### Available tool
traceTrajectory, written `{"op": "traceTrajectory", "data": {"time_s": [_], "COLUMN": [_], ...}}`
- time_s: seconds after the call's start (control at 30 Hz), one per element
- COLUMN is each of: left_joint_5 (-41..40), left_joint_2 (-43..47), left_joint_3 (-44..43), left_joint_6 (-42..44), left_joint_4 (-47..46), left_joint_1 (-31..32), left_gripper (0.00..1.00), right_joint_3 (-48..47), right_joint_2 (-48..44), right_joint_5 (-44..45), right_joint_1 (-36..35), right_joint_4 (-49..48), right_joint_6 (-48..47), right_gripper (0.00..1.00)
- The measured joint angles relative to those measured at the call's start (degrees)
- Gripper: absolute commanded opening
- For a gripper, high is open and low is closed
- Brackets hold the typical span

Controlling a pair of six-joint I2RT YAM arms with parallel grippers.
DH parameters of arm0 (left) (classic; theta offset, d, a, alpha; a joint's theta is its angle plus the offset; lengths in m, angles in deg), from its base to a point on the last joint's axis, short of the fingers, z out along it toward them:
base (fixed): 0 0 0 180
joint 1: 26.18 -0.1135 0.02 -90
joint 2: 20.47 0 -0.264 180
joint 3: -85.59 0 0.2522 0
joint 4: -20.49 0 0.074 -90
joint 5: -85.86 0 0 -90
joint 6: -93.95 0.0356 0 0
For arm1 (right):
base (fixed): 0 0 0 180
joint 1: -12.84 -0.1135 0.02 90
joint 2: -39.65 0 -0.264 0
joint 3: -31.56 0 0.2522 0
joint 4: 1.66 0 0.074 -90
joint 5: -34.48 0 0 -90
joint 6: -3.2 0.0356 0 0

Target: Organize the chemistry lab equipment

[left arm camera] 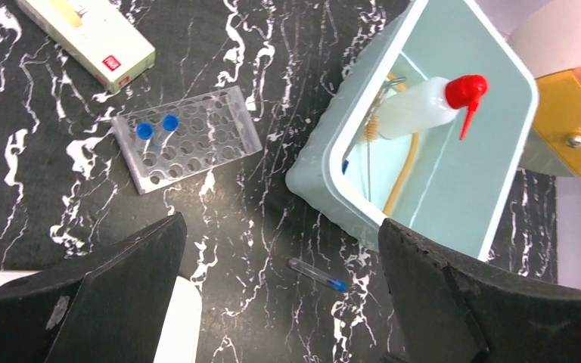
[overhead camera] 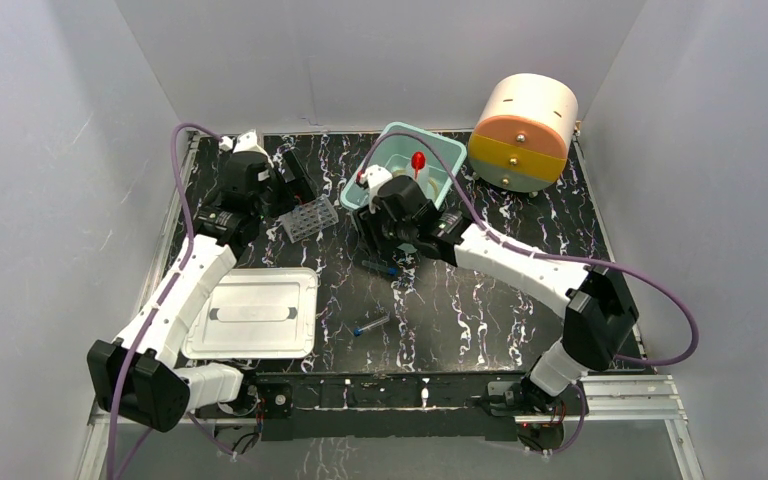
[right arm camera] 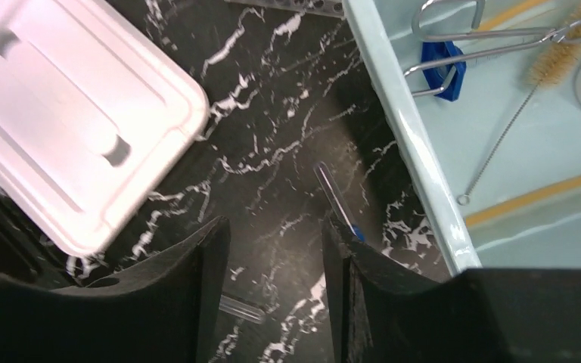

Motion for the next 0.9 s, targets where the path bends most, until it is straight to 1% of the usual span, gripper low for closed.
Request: {"op": "traceTrajectory", "data": {"time_s": [0.17, 0.3, 0.5, 0.7, 0.9], "left_joint_5": [-3.56, -4.94, -5.51, -5.07, -4.79], "left_joint_2": [-2.08, -4.79, -5.14, -5.14, -5.14], "left_joint_3": [-0.46, -2.01, -2.03, -2.03, -2.03], "left_joint_6": [-1.44, -3.96, -6.08, -6.45, -6.32], "left_joint_4": [2.91, 5.53, 7.96, 8.72, 8.76], "left_joint_1": [-0.17, -1.53, -3.5, -3.82, -3.82], "left_gripper": [0.98, 0.98, 0.98, 0.98, 0.98], "right_joint_3": [1.53, 1.42, 0.22, -4.37, -7.58], "right_joint_2": [0.11, 4.15, 12.61, 20.09, 23.32], "right_joint_5": [4.46, 7.3, 9.51, 12.66, 14.93], "right_joint_1": [-3.54, -6.8, -7.43, -7.15, -6.91], "right_joint_4": [4.17, 6.47, 9.01, 10.38, 10.58], "right_joint_6": [-7.8, -12.41, -15.1, -16.79, -17.22], "right_gripper": [0.64, 0.66, 0.63, 0.63, 0.67]}}
